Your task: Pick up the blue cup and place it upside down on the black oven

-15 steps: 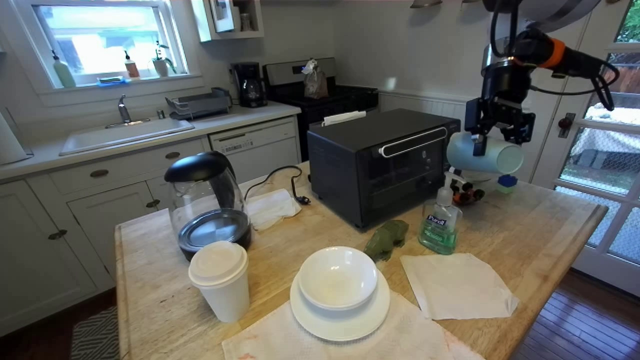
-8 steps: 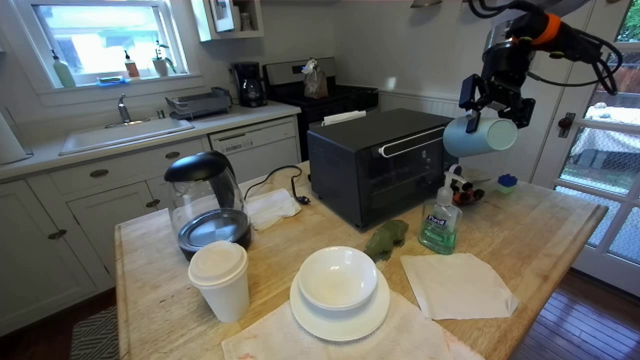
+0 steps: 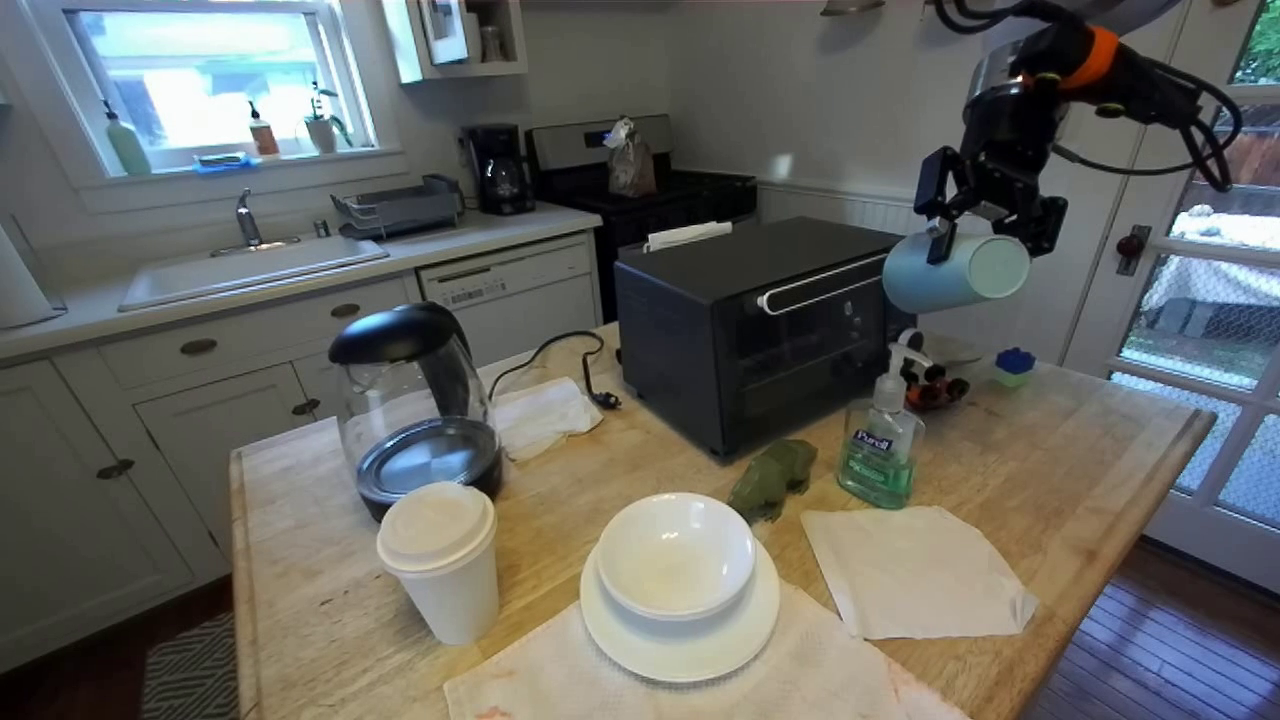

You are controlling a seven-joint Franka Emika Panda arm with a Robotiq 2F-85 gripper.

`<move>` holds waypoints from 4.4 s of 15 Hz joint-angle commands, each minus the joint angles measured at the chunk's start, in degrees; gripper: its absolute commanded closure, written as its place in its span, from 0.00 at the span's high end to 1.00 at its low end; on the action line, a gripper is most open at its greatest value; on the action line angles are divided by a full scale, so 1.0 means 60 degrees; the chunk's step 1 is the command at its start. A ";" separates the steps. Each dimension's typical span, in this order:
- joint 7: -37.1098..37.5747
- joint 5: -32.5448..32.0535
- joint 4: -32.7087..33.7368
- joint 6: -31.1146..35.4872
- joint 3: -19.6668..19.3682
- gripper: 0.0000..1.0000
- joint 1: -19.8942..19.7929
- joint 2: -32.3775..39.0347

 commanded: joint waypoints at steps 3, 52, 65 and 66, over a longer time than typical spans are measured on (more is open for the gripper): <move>0.0632 0.1400 0.0795 -0.1200 -0.0140 0.50 -0.0327 0.0453; 0.6668 1.0005 0.2024 -0.1304 -0.0327 0.63 -0.0834 0.3321; 0.6641 0.9777 0.2318 -0.1155 -0.0408 1.00 -0.0775 0.3051; 0.6684 0.9743 0.2382 -0.1159 -0.0414 1.00 -0.0770 0.2960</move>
